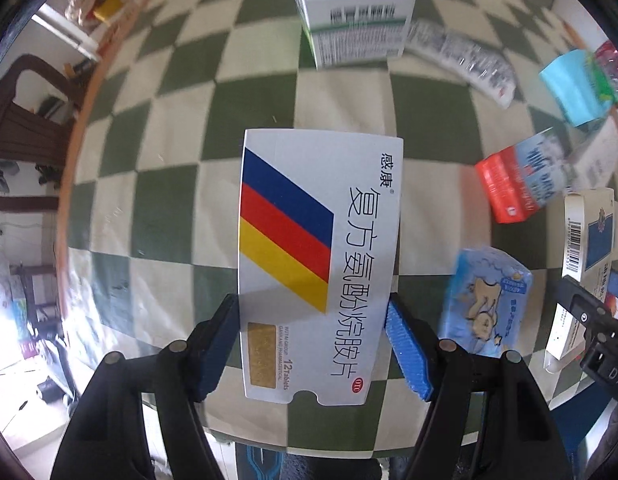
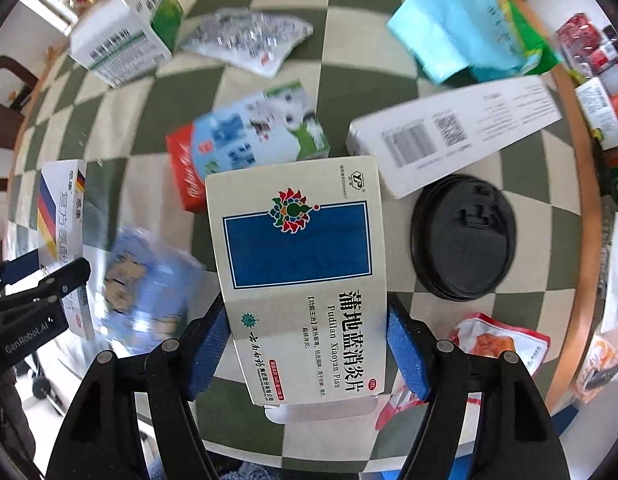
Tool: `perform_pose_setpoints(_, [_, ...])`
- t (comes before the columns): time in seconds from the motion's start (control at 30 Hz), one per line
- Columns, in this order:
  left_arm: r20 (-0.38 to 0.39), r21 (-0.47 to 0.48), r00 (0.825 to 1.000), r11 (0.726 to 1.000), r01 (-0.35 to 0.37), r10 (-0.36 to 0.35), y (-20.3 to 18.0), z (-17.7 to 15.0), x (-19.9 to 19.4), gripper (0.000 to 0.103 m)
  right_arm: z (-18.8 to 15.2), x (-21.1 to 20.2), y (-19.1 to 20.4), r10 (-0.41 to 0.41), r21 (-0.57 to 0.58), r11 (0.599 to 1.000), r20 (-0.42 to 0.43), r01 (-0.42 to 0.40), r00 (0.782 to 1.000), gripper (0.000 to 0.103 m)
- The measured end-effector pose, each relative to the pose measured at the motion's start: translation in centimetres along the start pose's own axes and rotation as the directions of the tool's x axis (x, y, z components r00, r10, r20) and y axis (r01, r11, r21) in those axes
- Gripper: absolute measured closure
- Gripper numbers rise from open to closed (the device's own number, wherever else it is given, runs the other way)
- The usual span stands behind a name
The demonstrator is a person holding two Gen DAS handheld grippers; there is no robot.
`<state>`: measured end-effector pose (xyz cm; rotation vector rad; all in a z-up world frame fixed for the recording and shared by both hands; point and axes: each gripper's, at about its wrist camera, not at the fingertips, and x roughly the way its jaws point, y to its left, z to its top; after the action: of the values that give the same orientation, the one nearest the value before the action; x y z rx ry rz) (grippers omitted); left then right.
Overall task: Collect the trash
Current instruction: 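Lift both held medicine boxes and carry them toward the floor trash bin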
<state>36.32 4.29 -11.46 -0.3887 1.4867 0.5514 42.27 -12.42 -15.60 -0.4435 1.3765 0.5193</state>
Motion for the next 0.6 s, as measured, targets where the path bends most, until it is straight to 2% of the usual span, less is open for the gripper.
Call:
perform_pose_setpoints(0.17, [0.106, 0.051, 0.993, 0.998, 0.047, -0.053, -1.0, -2.3, -6.2, 0.033, -2.7, -2.4, 1.9, 0.005, 0.091, 0.996, 0.102, -0.014, 0.995, 0.028])
perform_pose_setpoints(0.2, [0.128, 0.069, 0.99, 0.996, 0.059, -0.067, -1.1, -3.1, -7.7, 0.033, -1.7, -3.5, 1.6, 0.004, 0.107, 0.994, 0.112, -0.016, 0.994, 0.028])
perform_pose_setpoints(0.23, [0.143, 0.084, 0.986, 0.994, 0.068, -0.08, -0.3, -4.2, -7.8, 0.033, -2.5, -4.4, 2.2, 0.007, 0.143, 0.989, 0.137, -0.027, 0.99, 0.028])
perform_pose_setpoints(0.27, [0.154, 0.097, 0.984, 0.993, 0.075, -0.089, -0.2, -4.7, -7.7, 0.033, -2.6, -5.2, 1.3, 0.013, 0.164, 0.986, 0.151, -0.038, 0.988, 0.028])
perform_pose_setpoints(0.37, [0.18, 0.132, 0.974, 0.984, 0.117, -0.139, 0.9, -8.9, -9.5, 0.033, -4.6, -8.4, 0.0, 0.026, 0.247, 0.966, 0.206, -0.077, 0.978, 0.028])
perform_pose_setpoints(0.43, [0.178, 0.145, 0.967, 0.977, 0.157, -0.182, 3.2, -13.6, -8.0, 0.033, -8.5, -10.6, -1.6, 0.043, 0.291, 0.95, 0.233, -0.111, 0.972, 0.028])
perform_pose_setpoints(0.47, [0.171, 0.148, 0.965, 0.974, 0.173, -0.198, 3.5, -14.8, -7.6, 0.033, -10.5, -12.5, -2.9, 0.05, 0.307, 0.944, 0.241, -0.125, 0.969, 0.028])
perform_pose_setpoints(0.53, [0.137, 0.14, 0.96, 0.965, 0.223, -0.242, 4.5, -18.0, -5.6, 0.033, -14.4, -13.7, -3.2, 0.076, 0.343, 0.925, 0.253, -0.163, 0.964, 0.028])
perform_pose_setpoints(0.6, [0.099, 0.12, 0.954, 0.955, 0.273, -0.285, 4.5, -20.2, -5.3, 0.033, -18.2, -13.0, -1.7, 0.112, 0.378, 0.904, 0.242, -0.199, 0.964, 0.028])
